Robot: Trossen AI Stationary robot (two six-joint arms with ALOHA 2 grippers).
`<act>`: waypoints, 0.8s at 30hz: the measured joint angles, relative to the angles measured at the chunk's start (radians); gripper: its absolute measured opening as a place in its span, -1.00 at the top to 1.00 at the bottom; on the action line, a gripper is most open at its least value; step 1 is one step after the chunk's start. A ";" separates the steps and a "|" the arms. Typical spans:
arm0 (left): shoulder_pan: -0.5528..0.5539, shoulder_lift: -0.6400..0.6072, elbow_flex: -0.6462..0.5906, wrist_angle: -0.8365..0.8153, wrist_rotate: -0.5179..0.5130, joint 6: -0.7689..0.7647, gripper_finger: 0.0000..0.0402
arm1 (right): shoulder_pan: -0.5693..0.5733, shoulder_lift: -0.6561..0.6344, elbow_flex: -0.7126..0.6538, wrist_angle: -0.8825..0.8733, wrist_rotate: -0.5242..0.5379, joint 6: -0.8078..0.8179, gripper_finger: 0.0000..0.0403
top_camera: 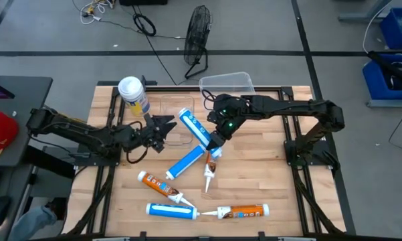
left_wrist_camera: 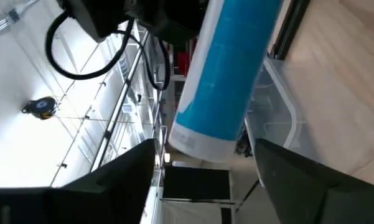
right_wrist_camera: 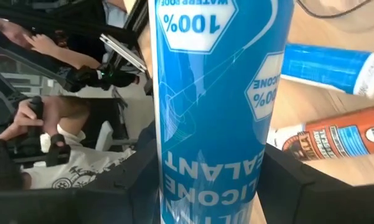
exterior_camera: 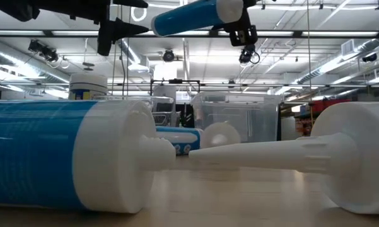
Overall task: Pick & place silicon tubes, Sealant and Lysol wipes
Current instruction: Put the right blue sealant into the white bin
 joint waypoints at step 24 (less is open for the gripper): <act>0.090 0.036 -0.001 0.054 0.150 0.141 -0.74 | -0.007 0.043 -0.001 0.182 -0.049 0.074 -0.05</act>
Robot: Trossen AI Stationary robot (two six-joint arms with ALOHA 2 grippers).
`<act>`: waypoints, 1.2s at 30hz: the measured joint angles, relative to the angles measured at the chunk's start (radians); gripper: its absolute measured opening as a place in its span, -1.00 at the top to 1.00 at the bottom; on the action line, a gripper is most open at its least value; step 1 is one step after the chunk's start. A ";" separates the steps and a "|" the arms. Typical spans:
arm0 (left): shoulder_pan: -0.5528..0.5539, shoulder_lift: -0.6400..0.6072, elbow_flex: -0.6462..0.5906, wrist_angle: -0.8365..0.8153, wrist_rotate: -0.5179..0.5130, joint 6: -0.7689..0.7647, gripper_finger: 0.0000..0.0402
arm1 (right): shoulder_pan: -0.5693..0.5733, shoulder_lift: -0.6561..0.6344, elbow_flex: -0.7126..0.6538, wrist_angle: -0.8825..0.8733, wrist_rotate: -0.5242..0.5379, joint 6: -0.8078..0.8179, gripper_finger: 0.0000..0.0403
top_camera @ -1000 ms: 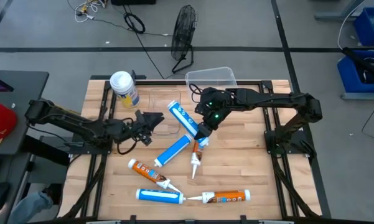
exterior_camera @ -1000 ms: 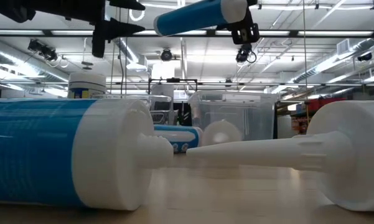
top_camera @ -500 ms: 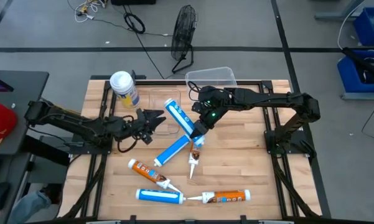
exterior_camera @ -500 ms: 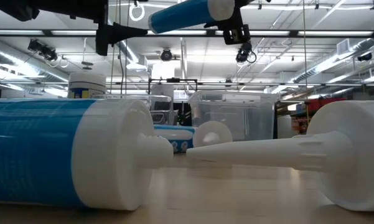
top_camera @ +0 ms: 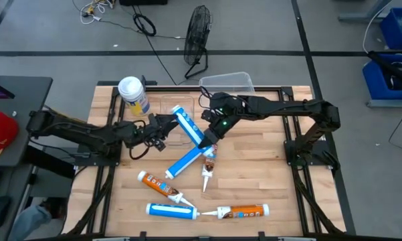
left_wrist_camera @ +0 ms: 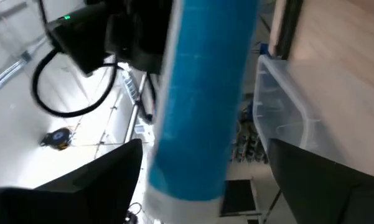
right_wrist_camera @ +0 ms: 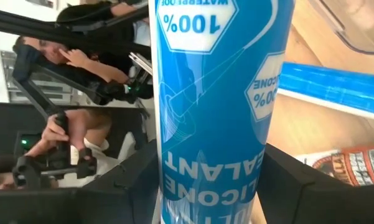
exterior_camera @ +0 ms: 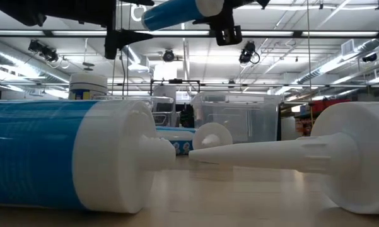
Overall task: Pick & place silicon tubes, Sealant and Lysol wipes
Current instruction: Put the right blue sealant into the white bin
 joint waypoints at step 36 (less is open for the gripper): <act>0.048 0.160 0.000 0.244 -0.012 0.050 -0.14 | -0.003 0.025 0.000 0.050 -0.074 -0.024 -0.15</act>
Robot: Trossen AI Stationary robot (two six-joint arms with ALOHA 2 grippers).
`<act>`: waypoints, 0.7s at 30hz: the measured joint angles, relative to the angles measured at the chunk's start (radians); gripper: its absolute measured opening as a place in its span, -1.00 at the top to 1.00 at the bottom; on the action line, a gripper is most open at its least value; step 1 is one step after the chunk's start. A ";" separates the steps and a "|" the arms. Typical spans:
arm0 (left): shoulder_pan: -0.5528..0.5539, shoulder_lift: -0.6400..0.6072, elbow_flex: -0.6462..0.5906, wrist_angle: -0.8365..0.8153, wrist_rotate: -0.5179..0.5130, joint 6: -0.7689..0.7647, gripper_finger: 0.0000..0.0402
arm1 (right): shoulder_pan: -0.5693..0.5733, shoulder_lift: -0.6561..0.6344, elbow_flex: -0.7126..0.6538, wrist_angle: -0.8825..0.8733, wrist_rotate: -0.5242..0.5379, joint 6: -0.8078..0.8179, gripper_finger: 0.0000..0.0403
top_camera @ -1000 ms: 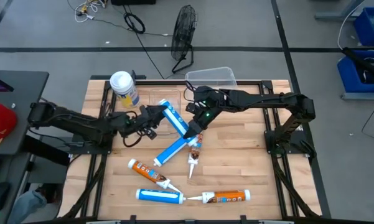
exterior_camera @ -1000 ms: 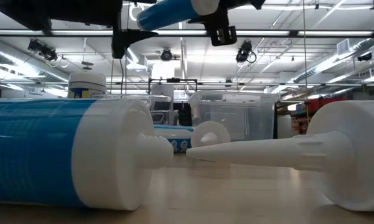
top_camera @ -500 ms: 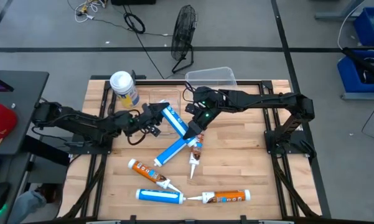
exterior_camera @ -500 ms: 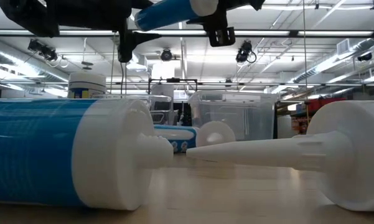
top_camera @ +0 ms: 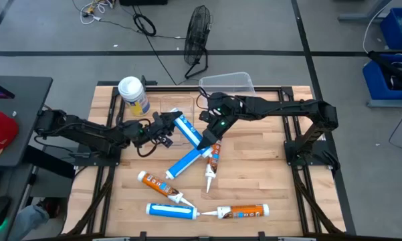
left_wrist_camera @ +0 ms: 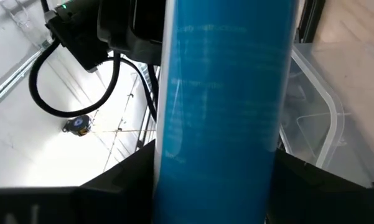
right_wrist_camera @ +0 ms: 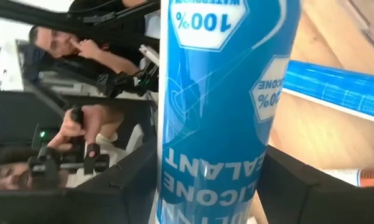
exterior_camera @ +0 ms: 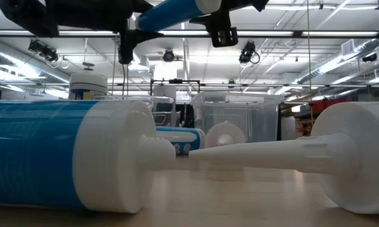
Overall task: Pick & place silicon tubes, Sealant and Lysol wipes
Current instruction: Put the right blue sealant into the white bin
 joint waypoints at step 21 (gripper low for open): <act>-0.011 0.000 0.000 0.003 -0.076 -0.079 -0.10 | -0.078 -0.017 0.000 0.055 -0.161 -0.025 -0.60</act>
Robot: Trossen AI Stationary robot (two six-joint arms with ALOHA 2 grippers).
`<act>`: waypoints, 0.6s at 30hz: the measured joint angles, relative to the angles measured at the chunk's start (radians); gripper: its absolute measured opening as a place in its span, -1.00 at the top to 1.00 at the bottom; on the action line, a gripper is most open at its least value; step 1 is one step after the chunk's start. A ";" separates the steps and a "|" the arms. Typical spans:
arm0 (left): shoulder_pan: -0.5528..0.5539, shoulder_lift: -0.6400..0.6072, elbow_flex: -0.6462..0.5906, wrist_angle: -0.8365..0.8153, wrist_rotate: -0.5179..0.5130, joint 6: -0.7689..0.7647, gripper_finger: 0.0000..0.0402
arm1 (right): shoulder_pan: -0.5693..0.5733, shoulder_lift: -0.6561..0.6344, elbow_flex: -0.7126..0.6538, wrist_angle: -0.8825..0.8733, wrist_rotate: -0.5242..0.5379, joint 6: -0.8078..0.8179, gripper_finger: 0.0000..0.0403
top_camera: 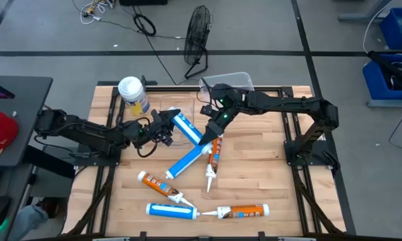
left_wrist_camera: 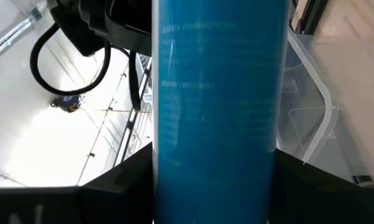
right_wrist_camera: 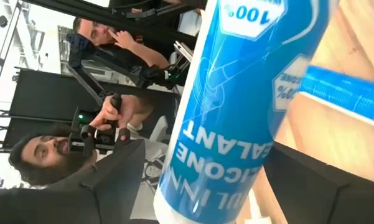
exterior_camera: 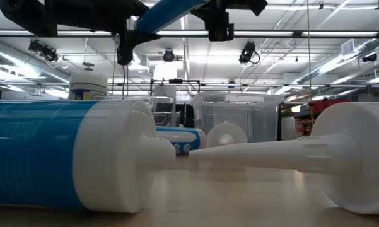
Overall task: Pick & place silicon tubes, Sealant and Lysol wipes
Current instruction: Put the right blue sealant into the white bin
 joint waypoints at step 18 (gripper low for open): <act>0.000 0.001 -0.001 -0.010 0.000 -0.337 -0.10 | -0.057 -0.165 0.002 -0.029 0.016 -0.105 -0.60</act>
